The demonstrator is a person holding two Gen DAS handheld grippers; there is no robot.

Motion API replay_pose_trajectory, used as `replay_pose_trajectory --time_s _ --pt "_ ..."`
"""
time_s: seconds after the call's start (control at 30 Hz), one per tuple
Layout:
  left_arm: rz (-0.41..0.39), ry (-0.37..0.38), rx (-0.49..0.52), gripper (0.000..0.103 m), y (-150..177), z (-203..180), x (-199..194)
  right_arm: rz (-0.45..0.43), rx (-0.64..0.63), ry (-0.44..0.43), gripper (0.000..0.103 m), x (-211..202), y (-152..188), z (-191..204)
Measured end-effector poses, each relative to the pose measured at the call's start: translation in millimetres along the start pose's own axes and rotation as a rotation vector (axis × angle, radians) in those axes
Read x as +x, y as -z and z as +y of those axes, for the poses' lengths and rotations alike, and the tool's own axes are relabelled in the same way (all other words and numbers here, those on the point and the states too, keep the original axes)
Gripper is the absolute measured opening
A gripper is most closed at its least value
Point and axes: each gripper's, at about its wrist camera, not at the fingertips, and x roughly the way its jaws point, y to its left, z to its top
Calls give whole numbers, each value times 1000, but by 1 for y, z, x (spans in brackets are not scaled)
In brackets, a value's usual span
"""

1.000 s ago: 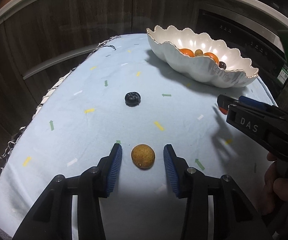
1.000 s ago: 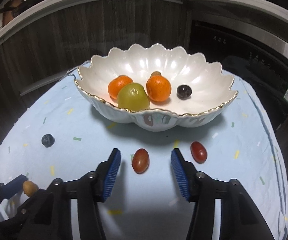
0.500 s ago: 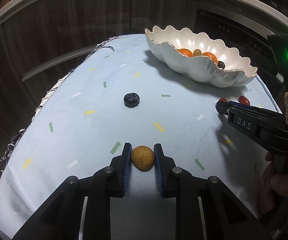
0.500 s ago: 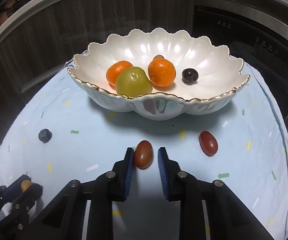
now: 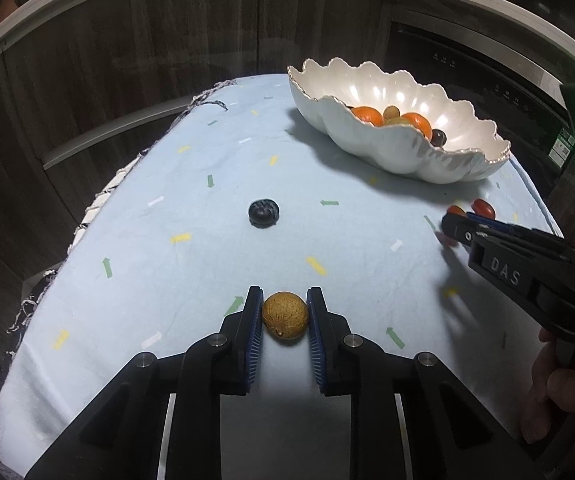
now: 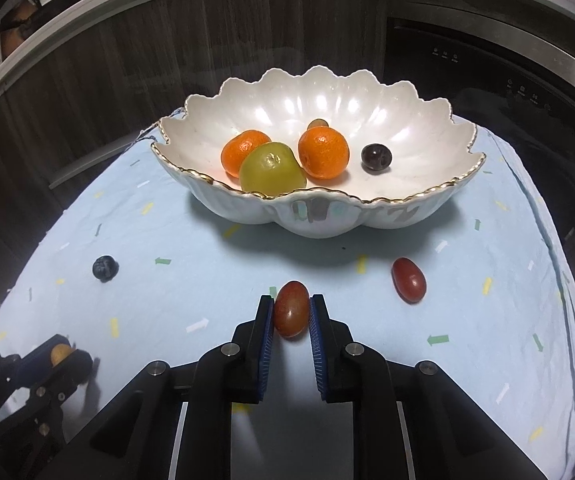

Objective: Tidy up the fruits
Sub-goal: 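Grasp the brown round fruit with the left tool while the right tool grasps a red grape, then carry the brown fruit and red grape toward the white bowl with both tools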

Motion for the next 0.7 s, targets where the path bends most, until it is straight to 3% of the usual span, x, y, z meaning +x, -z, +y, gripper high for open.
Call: replay_pose_trajectory --time_s 0.7 --pt "-39 22 17 23 -31 1 -18 -48 20 10 19 -46 -10 -1"
